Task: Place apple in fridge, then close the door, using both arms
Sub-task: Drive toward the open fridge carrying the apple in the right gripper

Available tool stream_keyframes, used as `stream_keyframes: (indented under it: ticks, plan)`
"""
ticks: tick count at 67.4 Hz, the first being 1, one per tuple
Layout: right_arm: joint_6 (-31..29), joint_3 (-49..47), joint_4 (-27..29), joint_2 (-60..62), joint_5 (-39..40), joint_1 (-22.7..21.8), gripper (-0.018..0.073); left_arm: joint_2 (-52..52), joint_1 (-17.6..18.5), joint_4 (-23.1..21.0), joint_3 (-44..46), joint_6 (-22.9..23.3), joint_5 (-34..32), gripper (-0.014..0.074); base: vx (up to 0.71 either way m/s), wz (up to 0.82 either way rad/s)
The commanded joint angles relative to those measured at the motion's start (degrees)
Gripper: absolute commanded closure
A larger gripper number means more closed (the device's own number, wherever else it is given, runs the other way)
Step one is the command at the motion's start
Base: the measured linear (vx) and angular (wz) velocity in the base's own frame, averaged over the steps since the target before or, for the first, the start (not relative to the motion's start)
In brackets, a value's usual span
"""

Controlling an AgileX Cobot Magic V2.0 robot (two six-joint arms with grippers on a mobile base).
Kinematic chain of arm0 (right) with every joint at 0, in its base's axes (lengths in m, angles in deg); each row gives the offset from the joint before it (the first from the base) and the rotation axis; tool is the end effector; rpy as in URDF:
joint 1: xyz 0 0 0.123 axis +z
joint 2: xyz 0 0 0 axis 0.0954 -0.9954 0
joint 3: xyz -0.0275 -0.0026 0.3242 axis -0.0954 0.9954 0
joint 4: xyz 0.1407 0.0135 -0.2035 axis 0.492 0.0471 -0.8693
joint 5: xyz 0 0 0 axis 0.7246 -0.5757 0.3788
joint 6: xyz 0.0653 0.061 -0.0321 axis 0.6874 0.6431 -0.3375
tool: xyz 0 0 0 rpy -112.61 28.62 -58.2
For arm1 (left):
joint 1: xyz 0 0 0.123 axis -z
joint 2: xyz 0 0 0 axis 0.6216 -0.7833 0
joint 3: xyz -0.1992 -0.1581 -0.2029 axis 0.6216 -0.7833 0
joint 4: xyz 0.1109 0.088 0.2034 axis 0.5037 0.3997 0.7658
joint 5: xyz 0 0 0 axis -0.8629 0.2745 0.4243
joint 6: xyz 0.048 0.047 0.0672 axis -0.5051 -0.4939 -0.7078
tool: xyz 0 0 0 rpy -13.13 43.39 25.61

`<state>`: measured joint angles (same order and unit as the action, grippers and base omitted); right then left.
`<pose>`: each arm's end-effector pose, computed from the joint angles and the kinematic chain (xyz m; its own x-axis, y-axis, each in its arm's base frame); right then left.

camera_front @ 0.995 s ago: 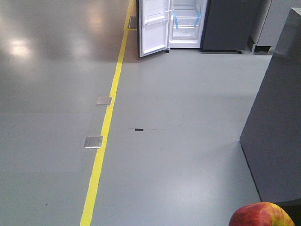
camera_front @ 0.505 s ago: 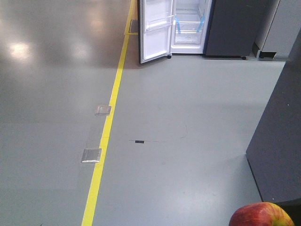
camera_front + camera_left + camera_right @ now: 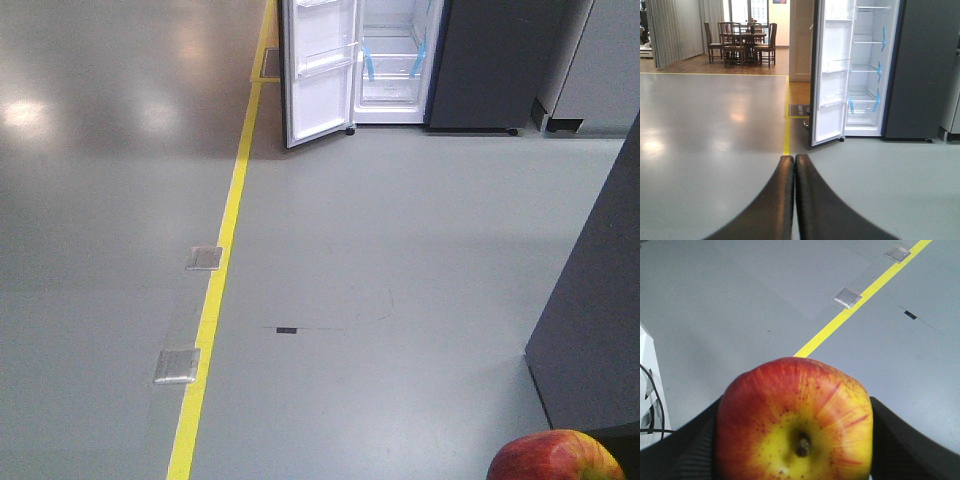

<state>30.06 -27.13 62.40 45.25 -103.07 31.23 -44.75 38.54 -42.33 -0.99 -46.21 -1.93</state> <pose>0.0355 0.0471 0.3423 -0.5547 -0.3787 -0.7409 -0.6770 0.7230 0.1373 0.0160 -0.0002 0.1981 -0.0034 -0.0915 -0.9958 0.0028 0.9958 -0.0915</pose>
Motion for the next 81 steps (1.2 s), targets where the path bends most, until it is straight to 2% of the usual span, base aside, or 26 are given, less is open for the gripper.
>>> stream_keyframes:
  ticks: [1,81]
  plan:
    - [-0.38,-1.59,0.86,0.03,3.57,0.05,0.0391,0.92,-0.16,-0.49,-1.64,0.12,-4.41,0.0602,0.27,-0.07]
    - [-0.38,-1.59,0.86,0.03,3.77,0.05,0.0391,0.92,-0.16,-0.49,-1.64,0.12,-4.41,0.0602,0.27,-0.01]
